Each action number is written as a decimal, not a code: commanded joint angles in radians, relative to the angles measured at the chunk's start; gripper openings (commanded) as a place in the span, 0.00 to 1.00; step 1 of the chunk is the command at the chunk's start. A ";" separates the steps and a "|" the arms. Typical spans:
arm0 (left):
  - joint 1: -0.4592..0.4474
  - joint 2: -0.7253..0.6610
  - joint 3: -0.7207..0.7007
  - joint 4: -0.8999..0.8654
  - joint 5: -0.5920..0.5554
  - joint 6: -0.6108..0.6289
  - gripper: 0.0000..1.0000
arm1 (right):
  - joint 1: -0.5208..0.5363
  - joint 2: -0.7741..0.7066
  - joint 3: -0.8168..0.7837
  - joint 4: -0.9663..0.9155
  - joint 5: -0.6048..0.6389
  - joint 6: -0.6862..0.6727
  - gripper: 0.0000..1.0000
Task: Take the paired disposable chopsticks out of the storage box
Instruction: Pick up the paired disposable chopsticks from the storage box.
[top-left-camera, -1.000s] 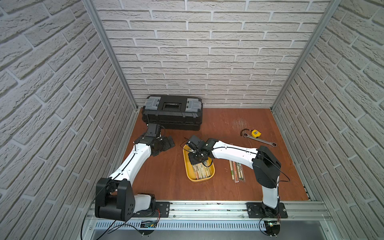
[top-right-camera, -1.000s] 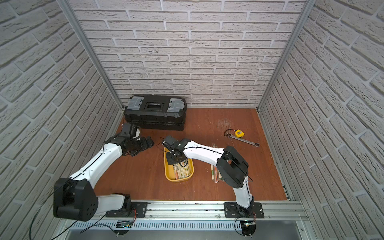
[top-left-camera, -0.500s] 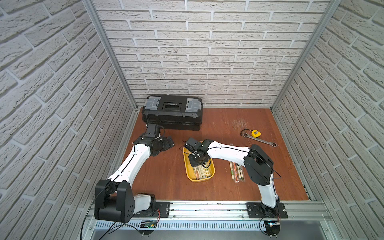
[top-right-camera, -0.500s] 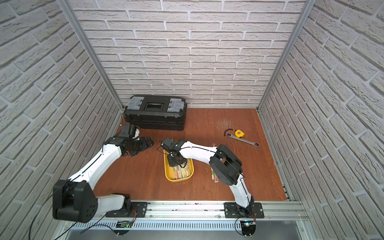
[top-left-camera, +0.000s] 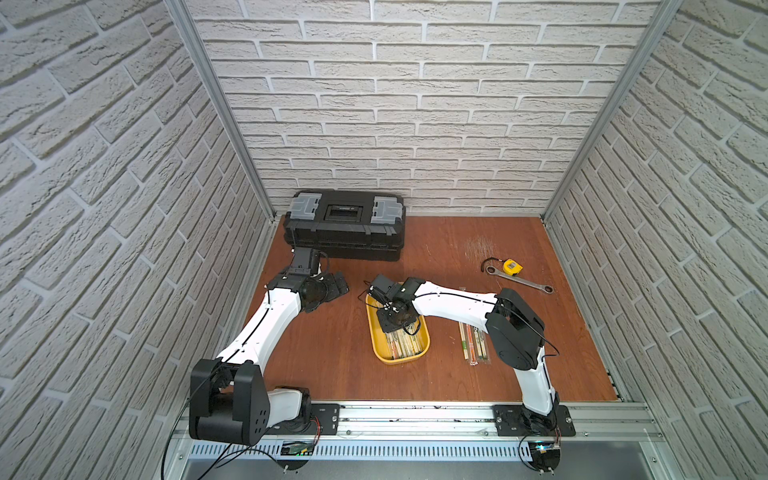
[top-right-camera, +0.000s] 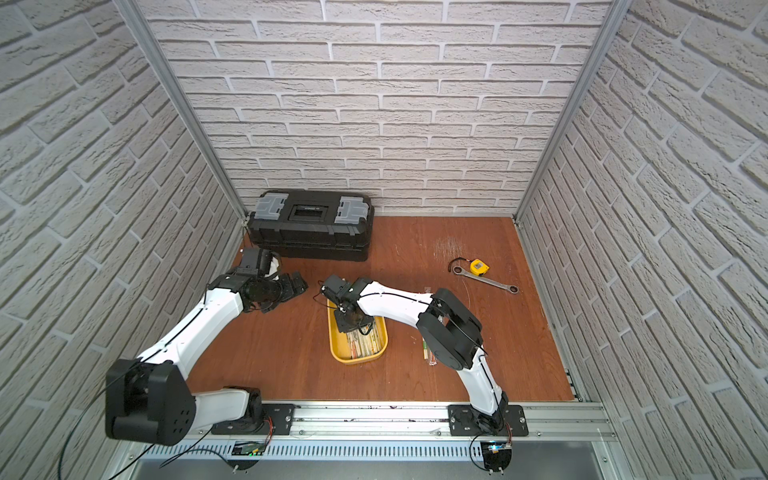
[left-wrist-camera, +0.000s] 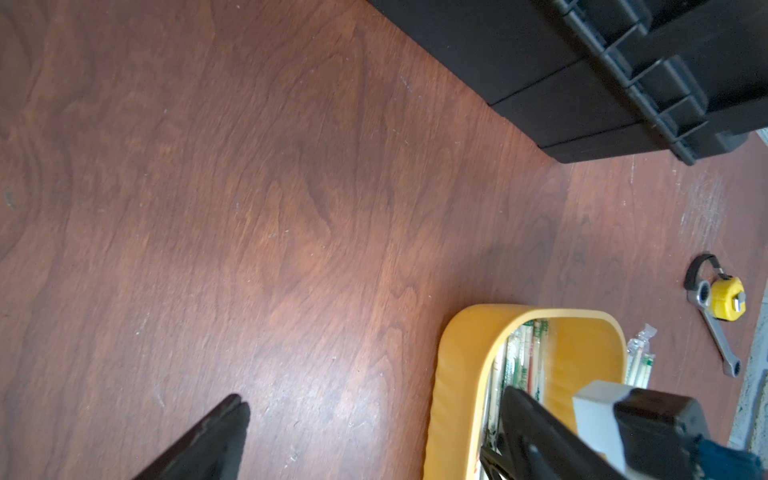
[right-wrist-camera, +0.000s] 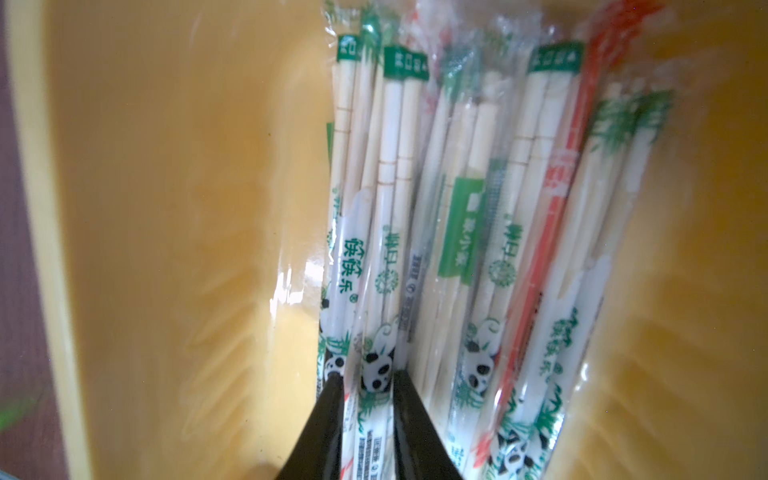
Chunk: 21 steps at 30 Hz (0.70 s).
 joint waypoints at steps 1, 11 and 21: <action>0.006 -0.001 -0.012 0.030 0.011 0.009 0.98 | -0.003 0.010 0.020 -0.030 0.029 -0.005 0.24; 0.006 -0.001 -0.017 0.034 0.012 0.009 0.98 | -0.003 0.051 0.046 -0.043 0.013 -0.011 0.23; 0.006 -0.004 -0.018 0.036 0.014 0.009 0.98 | -0.003 0.052 0.058 -0.053 0.009 -0.014 0.15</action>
